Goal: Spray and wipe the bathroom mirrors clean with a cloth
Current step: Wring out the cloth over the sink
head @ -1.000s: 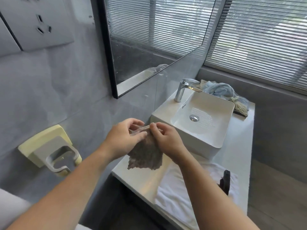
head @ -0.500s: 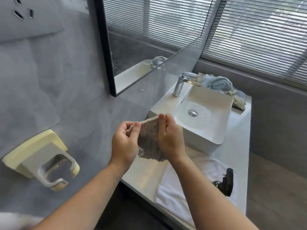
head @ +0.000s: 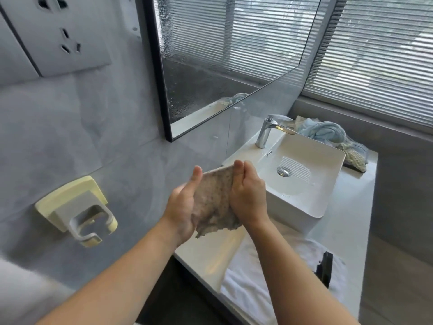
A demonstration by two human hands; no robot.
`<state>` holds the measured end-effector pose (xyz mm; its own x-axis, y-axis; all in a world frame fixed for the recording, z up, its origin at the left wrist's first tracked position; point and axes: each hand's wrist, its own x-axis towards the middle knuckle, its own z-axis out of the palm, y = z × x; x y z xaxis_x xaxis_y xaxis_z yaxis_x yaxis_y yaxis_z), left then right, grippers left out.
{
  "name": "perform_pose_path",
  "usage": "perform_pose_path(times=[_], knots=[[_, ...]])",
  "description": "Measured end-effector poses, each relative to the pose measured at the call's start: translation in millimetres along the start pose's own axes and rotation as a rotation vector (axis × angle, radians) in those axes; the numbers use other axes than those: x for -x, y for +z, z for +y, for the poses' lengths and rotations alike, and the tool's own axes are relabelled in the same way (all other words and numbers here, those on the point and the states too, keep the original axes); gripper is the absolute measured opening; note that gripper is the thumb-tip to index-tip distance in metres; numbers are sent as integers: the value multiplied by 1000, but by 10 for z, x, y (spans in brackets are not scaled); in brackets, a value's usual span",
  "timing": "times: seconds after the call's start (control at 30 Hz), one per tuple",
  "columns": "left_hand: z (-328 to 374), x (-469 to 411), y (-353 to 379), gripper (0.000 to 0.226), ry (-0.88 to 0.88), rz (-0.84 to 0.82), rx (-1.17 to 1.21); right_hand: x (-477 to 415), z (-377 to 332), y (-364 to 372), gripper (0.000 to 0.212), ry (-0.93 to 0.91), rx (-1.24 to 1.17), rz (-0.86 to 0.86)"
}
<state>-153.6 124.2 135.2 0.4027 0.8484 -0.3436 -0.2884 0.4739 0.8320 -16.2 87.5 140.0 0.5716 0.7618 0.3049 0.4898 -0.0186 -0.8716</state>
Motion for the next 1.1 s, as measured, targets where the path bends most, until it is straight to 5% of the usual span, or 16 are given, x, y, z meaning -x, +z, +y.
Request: perform_pose_path(times=[0.1, 0.3, 0.43, 0.63, 0.8, 1.1], knots=[[-88, 63, -24, 55, -150, -51, 204, 4, -56, -30, 40, -11, -12, -2], [-107, 87, 82, 49, 85, 157, 43, 31, -81, -108, 47, -42, -32, -36], [-91, 168, 142, 65, 220, 263, -84, 92, -88, -100, 47, -42, -59, -31], [-192, 211, 184, 41, 67, 259, 114, 127, -42, -177, 47, -35, -28, -15], [-199, 283, 252, 37, 545, 582, -694, 177, -7, -223, 49, 13, 2, -36], [-12, 251, 232, 23, 904, 589, -936, 129, 51, -162, 42, 119, -108, -13]])
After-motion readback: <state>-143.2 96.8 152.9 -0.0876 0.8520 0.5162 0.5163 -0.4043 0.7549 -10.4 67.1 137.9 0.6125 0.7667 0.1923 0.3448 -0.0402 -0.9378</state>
